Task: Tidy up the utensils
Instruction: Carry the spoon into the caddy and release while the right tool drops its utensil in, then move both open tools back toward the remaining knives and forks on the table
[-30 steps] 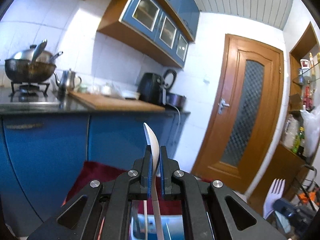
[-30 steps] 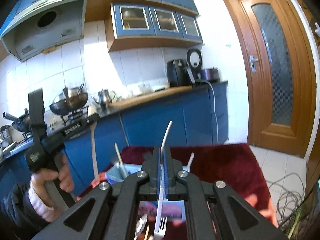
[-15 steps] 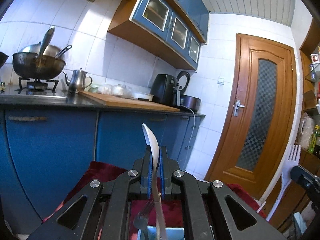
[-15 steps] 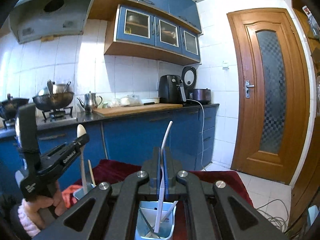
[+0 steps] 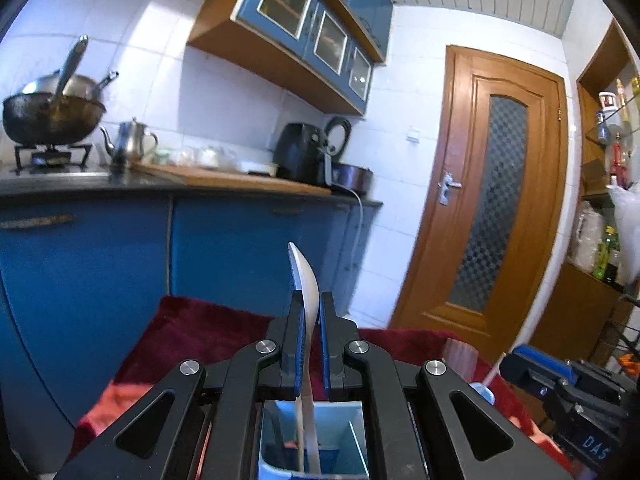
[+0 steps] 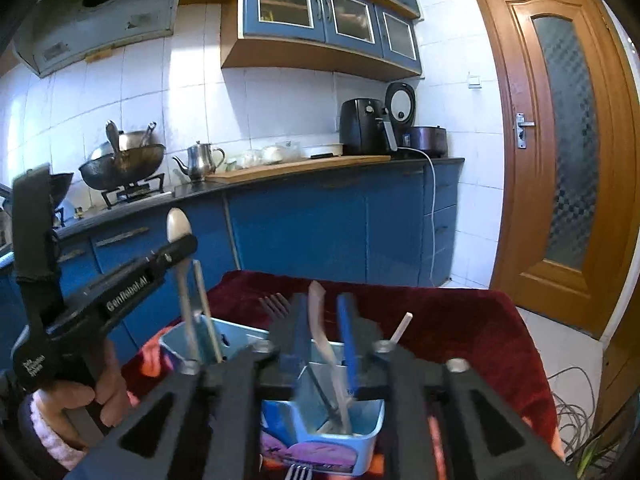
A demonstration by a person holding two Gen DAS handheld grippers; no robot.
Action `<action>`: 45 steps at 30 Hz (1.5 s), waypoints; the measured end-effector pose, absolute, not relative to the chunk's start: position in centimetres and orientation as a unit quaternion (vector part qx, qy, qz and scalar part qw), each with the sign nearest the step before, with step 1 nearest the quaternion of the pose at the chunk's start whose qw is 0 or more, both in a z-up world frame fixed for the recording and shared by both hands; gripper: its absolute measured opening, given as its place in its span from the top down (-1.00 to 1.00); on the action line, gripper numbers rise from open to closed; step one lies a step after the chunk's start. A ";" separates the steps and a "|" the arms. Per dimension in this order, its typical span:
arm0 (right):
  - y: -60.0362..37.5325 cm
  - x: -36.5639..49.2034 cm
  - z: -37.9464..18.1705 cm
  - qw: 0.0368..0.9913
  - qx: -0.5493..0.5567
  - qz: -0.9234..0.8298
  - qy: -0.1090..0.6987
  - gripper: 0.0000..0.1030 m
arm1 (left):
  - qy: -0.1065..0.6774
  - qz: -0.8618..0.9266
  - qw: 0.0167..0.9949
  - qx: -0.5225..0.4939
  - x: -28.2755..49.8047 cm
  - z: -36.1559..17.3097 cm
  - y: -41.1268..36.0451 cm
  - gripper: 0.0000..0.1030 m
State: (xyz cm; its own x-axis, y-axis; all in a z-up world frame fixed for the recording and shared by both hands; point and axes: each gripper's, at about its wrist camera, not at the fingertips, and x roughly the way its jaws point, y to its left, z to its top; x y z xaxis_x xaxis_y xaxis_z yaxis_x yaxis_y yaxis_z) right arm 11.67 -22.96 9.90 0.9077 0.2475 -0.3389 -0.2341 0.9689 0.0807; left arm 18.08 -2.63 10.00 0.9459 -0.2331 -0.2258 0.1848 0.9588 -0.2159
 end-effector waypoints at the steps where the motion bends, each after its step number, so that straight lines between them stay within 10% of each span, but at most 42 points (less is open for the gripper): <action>1: -22.9 11.4 10.0 0.977 0.020 0.123 0.174 0.47 | 0.130 -0.108 0.981 -0.097 17.9 10.0 -2.5 0.81; 45: -25.6 2.6 5.3 0.933 0.094 0.082 0.338 0.47 | 0.380 -0.201 0.903 0.007 9.0 3.4 -5.9 0.68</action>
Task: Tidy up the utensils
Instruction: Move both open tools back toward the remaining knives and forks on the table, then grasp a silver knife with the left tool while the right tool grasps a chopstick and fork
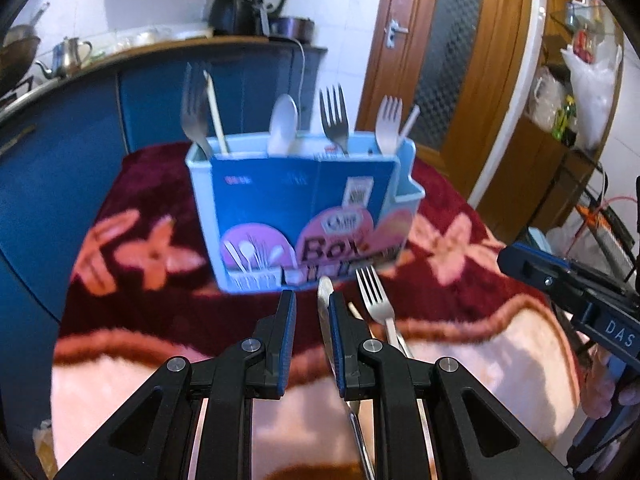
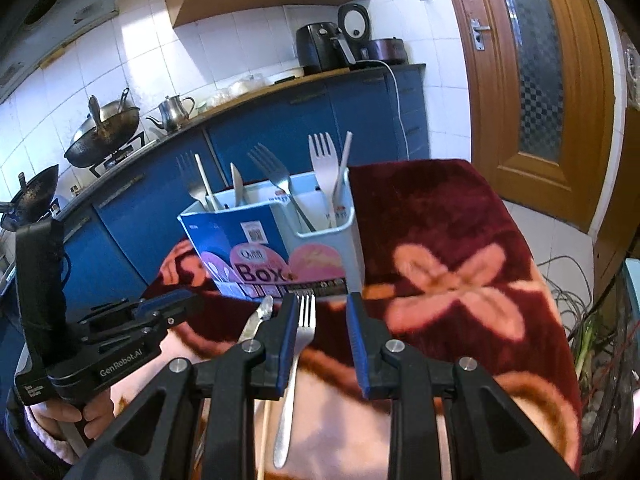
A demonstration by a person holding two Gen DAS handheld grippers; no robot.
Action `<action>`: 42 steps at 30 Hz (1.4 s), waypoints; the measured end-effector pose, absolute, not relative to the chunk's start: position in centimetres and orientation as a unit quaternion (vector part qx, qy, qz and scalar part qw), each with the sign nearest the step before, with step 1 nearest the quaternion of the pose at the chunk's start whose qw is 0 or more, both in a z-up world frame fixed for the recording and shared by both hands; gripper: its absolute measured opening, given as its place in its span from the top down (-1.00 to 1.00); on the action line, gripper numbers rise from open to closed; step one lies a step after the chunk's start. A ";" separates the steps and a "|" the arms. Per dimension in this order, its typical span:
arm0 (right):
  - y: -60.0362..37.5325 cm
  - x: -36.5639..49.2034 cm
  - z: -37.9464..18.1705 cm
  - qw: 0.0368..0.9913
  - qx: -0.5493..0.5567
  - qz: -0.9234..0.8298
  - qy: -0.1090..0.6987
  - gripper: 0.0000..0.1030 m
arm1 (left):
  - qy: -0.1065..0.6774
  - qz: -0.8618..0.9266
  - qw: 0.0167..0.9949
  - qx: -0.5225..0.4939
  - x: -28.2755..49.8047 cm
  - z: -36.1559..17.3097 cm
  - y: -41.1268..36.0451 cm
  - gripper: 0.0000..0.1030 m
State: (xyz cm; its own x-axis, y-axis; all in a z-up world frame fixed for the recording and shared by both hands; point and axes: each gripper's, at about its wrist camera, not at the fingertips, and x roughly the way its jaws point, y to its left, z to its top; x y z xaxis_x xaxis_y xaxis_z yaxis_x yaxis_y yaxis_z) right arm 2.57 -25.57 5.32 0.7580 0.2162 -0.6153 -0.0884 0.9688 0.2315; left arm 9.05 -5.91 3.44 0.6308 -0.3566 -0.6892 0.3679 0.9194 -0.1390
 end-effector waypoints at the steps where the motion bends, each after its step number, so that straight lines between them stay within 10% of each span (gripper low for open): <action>1: -25.6 2.5 5.2 0.932 0.096 0.081 0.340 0.46 | 0.389 -0.204 0.898 0.009 9.1 3.0 -6.1 0.68; 42: -25.4 2.3 3.0 0.916 0.100 0.080 0.381 0.43 | 0.452 -0.229 0.861 -0.038 11.1 0.2 -6.1 0.97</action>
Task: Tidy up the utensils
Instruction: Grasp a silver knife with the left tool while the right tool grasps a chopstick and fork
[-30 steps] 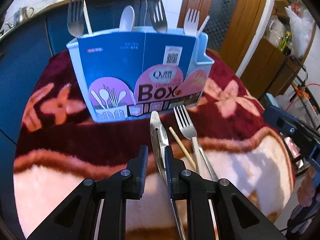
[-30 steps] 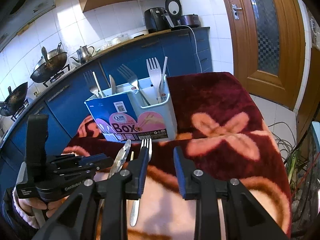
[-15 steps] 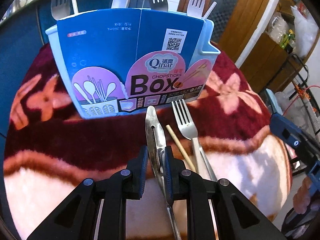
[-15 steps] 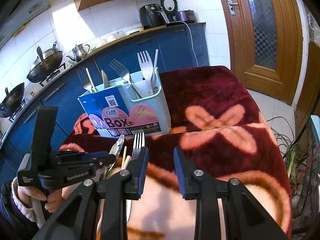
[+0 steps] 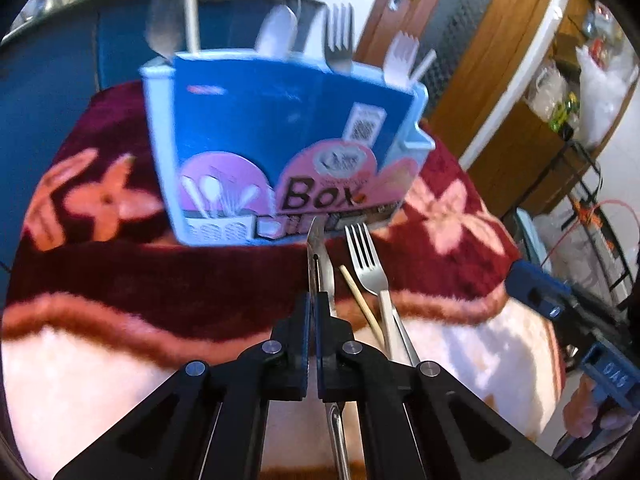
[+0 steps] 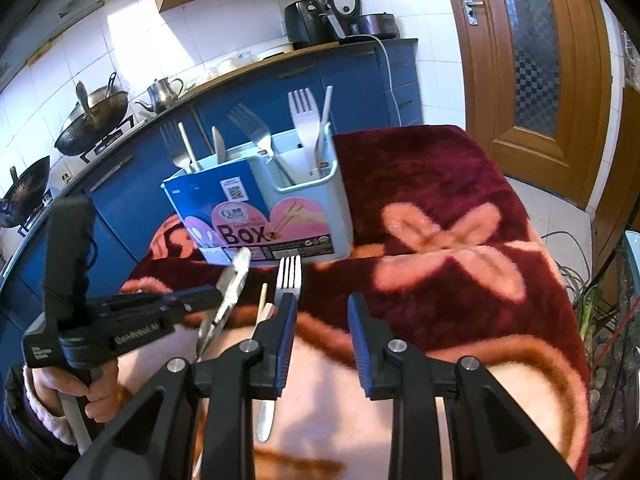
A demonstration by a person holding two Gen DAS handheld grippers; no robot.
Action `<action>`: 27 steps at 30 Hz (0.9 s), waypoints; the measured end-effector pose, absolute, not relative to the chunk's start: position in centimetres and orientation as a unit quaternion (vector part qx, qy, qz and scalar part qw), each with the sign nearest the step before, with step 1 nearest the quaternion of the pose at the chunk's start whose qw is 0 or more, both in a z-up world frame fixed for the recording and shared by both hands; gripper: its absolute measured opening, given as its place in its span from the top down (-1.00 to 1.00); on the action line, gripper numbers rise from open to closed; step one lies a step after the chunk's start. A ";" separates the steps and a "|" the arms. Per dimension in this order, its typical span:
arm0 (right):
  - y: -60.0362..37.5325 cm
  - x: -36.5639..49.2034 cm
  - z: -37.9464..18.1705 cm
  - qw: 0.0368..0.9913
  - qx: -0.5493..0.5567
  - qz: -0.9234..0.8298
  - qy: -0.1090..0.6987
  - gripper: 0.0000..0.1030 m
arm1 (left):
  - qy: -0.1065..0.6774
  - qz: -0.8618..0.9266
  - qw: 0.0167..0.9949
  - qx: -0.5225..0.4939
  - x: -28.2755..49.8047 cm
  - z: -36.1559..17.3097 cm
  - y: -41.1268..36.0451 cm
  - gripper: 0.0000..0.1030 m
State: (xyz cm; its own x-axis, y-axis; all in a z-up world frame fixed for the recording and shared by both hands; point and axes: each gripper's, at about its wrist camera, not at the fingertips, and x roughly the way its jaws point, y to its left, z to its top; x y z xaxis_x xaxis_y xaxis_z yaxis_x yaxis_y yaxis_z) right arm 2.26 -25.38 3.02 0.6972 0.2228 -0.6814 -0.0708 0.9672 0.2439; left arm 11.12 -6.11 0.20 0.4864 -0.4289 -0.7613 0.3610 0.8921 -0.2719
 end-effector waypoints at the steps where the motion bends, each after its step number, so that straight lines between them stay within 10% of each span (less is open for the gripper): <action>1: -25.1 2.4 2.9 0.914 0.101 0.083 0.385 0.43 | 0.443 -0.225 0.866 -0.042 10.9 0.6 -5.6 0.99; 27: -19.6 7.2 -2.0 0.852 0.124 0.108 0.497 0.81 | 0.266 -0.184 0.945 -0.054 6.2 7.3 0.8 1.00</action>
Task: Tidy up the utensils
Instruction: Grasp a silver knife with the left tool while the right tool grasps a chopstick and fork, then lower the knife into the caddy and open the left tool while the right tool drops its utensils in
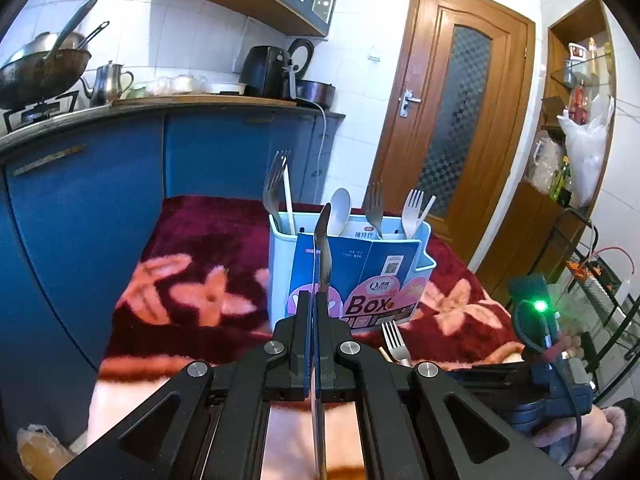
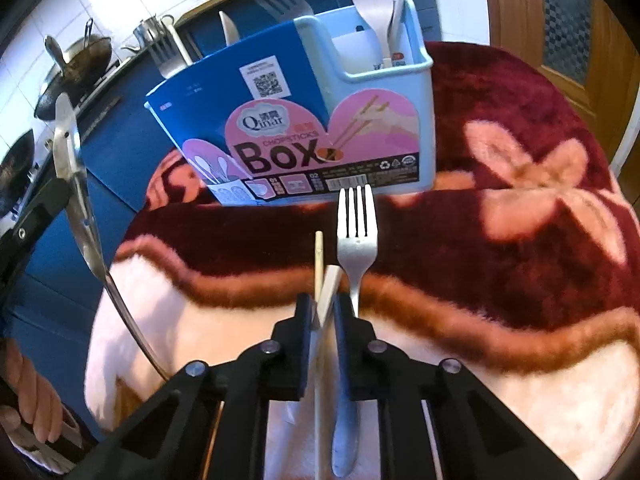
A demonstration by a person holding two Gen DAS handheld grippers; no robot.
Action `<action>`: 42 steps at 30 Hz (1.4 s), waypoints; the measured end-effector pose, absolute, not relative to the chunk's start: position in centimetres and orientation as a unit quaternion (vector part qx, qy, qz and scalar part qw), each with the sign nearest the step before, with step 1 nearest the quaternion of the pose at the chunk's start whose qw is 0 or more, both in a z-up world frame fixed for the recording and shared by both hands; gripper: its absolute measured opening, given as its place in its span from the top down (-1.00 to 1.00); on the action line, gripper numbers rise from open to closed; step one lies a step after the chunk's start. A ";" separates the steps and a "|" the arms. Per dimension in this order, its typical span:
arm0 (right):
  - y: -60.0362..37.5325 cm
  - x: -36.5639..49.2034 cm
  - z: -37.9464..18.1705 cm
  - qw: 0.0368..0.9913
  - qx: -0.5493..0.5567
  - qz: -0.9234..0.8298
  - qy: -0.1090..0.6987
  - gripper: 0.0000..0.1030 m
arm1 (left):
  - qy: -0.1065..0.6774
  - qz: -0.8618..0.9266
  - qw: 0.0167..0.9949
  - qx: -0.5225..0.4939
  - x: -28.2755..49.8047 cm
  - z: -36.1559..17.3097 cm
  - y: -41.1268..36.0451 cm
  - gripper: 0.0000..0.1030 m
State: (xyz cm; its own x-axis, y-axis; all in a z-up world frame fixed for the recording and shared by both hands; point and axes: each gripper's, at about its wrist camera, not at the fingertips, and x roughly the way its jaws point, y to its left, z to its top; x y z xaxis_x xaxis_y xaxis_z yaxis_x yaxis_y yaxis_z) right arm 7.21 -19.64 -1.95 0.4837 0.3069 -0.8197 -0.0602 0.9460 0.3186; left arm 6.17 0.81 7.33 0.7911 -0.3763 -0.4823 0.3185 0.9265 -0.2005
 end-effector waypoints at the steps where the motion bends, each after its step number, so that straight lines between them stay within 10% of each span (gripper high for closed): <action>1: -19.7 7.1 -1.9 0.854 0.125 0.110 0.494 0.81 | 0.263 -0.184 0.945 -0.057 6.1 7.4 1.0 1.00; 42: -25.4 11.3 13.0 0.987 0.112 0.068 0.095 0.82 | 0.130 -0.109 0.980 -0.102 15.4 16.3 0.3 1.00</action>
State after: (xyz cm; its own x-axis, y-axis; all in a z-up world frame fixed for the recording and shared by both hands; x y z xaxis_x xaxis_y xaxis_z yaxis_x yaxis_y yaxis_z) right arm 11.30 -25.44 12.98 0.9728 0.1550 -0.1720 -0.1128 0.9659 0.2330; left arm 15.41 0.27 16.29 0.9425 -0.2401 -0.2324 0.1869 0.9553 -0.2292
